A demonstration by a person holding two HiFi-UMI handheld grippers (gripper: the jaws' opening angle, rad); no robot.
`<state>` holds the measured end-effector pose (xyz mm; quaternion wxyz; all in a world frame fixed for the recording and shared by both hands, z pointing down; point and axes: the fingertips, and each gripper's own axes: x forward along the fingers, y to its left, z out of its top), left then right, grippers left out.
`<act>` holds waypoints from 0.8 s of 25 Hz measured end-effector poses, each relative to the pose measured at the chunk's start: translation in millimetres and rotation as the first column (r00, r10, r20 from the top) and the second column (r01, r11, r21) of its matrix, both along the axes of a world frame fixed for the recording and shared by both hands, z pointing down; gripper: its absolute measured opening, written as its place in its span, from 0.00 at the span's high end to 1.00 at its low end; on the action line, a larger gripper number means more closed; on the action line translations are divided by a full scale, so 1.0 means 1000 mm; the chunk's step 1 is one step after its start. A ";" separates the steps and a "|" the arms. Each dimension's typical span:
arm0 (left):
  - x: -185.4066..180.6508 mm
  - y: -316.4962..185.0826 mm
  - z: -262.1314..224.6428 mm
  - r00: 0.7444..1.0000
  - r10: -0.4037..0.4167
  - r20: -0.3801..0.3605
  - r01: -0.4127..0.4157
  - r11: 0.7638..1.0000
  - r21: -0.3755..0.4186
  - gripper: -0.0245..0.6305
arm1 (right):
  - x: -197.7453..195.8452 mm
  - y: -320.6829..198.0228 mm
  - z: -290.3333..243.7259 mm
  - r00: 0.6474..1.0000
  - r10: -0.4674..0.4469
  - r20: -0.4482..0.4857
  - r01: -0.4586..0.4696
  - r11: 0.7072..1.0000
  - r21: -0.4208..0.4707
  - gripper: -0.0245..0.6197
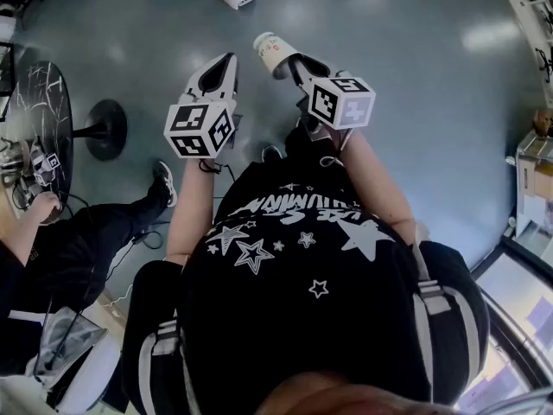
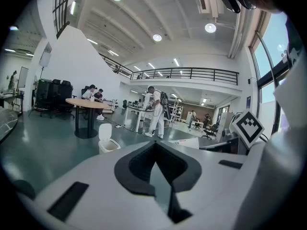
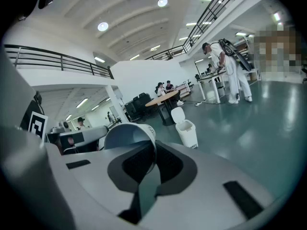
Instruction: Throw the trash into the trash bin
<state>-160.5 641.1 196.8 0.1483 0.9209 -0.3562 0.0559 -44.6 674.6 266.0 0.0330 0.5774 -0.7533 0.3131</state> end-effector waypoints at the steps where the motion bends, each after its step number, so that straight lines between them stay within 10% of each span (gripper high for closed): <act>1: 0.001 -0.003 0.000 1.000 -0.005 0.003 0.005 1.000 0.002 0.95 | 0.004 -0.003 -0.002 1.000 0.005 0.009 -0.006 1.000 0.013 0.94; 20: 0.012 -0.150 0.004 0.991 -0.118 0.068 0.120 0.993 -0.021 0.95 | 0.062 -0.180 0.011 0.998 0.006 0.057 -0.006 1.000 0.007 0.94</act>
